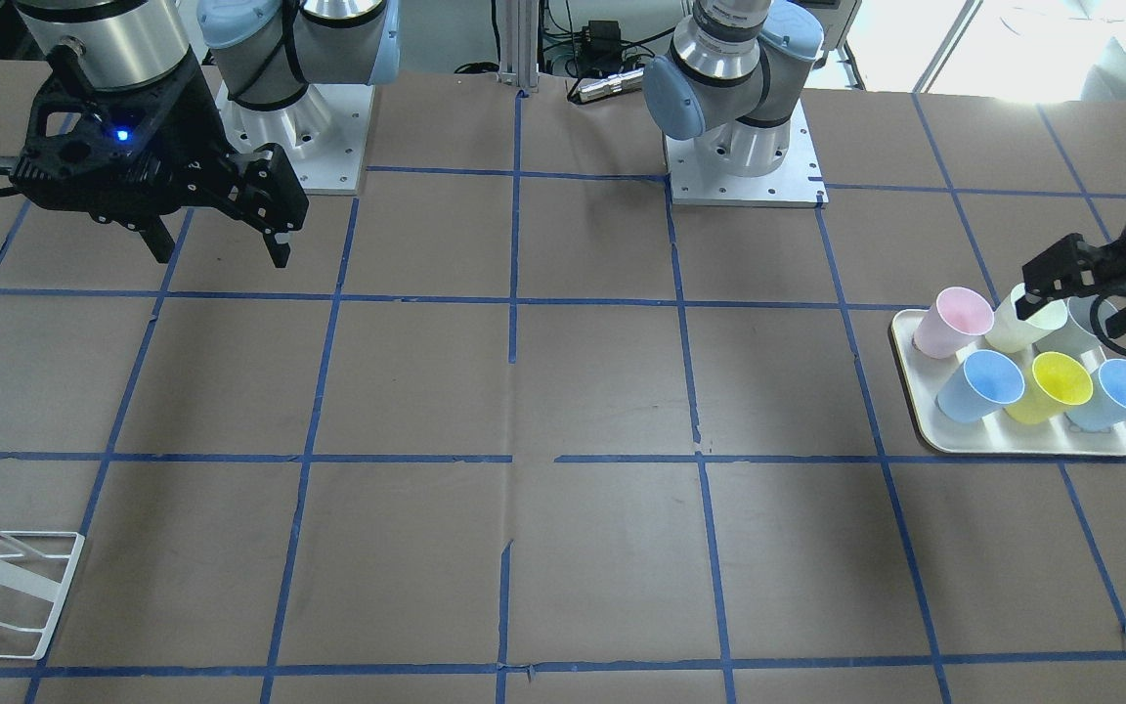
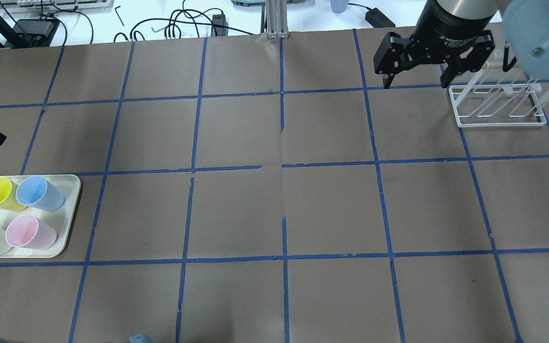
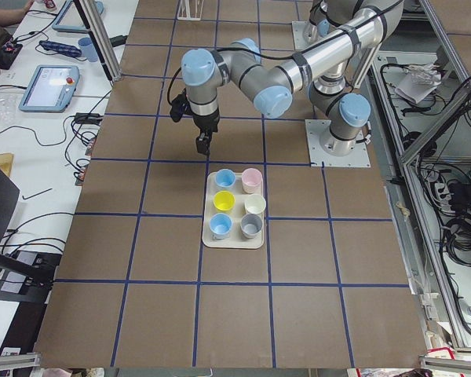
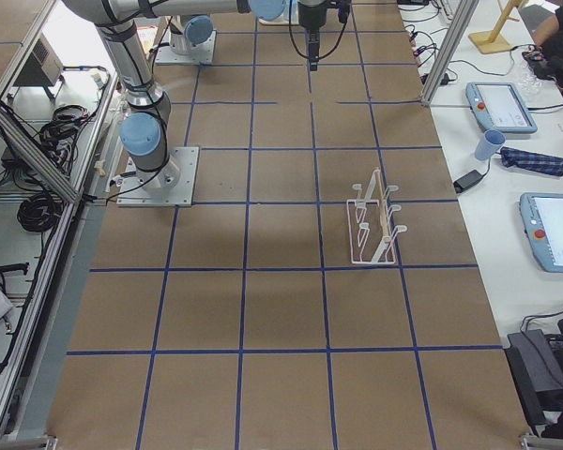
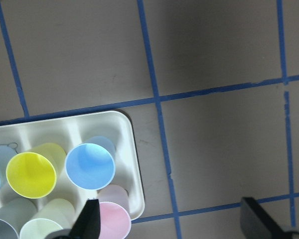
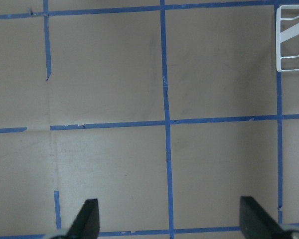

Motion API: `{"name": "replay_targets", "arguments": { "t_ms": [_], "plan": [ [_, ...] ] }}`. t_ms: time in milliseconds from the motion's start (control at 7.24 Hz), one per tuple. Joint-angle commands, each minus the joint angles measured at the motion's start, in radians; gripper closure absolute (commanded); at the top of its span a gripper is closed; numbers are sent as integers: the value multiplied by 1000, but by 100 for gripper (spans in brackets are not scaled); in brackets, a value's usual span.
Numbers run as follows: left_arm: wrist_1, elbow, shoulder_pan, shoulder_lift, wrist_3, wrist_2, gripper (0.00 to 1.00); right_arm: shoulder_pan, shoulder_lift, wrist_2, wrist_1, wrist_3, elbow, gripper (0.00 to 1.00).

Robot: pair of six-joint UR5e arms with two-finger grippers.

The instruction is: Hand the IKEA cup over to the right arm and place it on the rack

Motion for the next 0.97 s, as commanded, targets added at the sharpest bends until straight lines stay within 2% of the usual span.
{"name": "replay_targets", "arguments": {
  "t_ms": [0, 138, 276, 414, 829],
  "plan": [
    [138, -1, 100, -121, 202, -4, 0, 0, 0, 0, 1, 0, 0, 0],
    [219, -11, 113, -183, 261, -6, 0, 0, 0, 0, 1, 0, 0, 0],
    [308, -44, 113, -218, 361, -1, 0, 0, 0, 0, 1, 0, 0, 0],
    [388, -85, 116, -232, 375, 0, 0, 0, 0, 0, 1, 0, 0, 0],
    [395, -130, 131, -226, 399, 8, 0, 0, 0, 0, 1, 0, 0, 0]
  ]
}}
